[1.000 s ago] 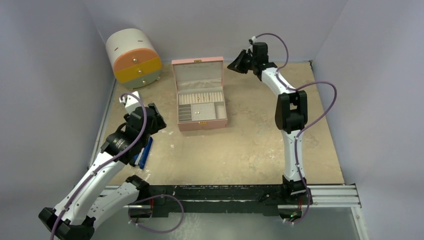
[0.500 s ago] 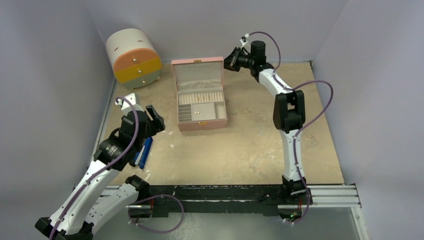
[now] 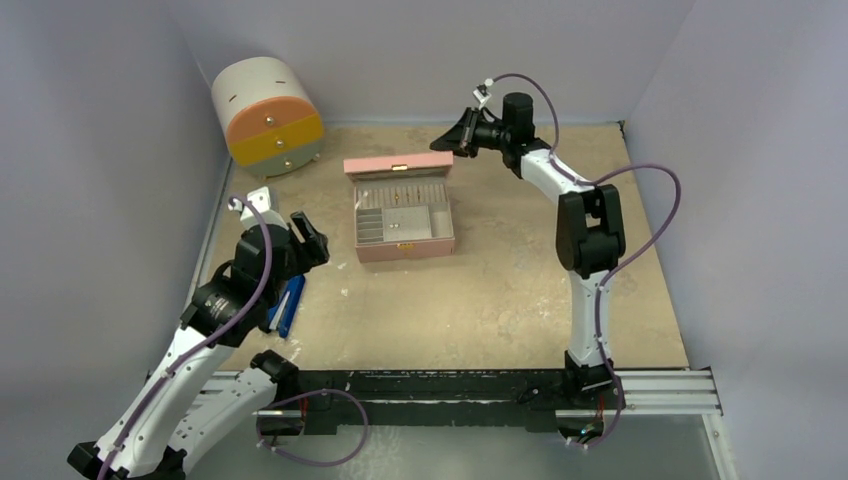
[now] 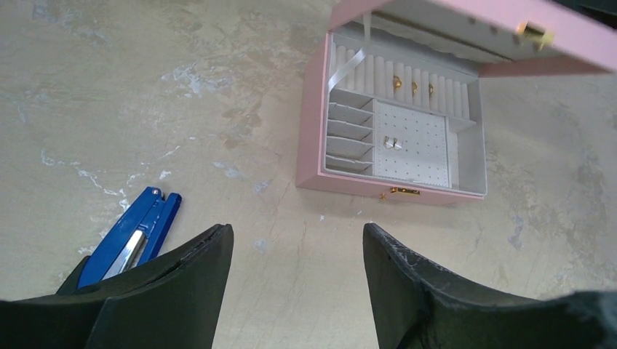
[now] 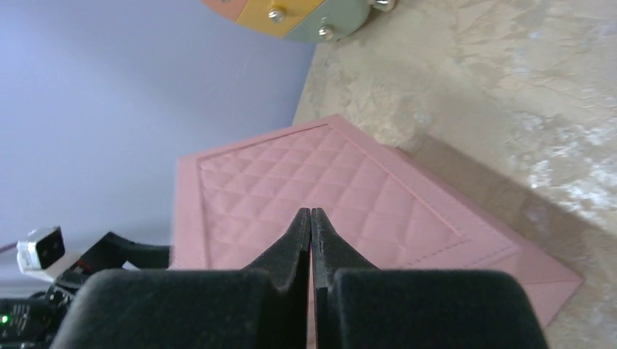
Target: Organize the mixed jewelry
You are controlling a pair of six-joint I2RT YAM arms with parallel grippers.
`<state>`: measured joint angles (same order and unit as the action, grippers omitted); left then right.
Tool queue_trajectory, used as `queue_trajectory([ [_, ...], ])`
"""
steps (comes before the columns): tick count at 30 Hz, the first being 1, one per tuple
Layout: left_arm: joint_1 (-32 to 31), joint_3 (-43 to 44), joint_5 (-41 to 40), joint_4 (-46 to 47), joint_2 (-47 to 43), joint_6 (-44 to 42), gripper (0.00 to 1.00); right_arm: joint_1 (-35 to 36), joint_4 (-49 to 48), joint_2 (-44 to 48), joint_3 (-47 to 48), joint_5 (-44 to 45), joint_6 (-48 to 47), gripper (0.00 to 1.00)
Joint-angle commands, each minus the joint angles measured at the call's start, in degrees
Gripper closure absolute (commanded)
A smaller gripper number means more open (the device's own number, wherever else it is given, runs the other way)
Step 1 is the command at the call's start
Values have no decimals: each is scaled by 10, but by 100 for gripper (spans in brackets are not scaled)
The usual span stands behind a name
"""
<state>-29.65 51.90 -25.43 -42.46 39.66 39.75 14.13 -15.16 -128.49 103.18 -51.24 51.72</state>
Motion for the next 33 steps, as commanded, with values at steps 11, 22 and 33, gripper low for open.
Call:
queue_trajectory([
  [11,2,63,37,57,18,-58,34,29,93,204,-126,44,-162,100],
  [22,2,95,139,122,124,-87,57,129,292,282,-124,278,-325,100],
  [33,2,89,177,202,250,-97,100,195,306,316,-192,399,-335,100],
])
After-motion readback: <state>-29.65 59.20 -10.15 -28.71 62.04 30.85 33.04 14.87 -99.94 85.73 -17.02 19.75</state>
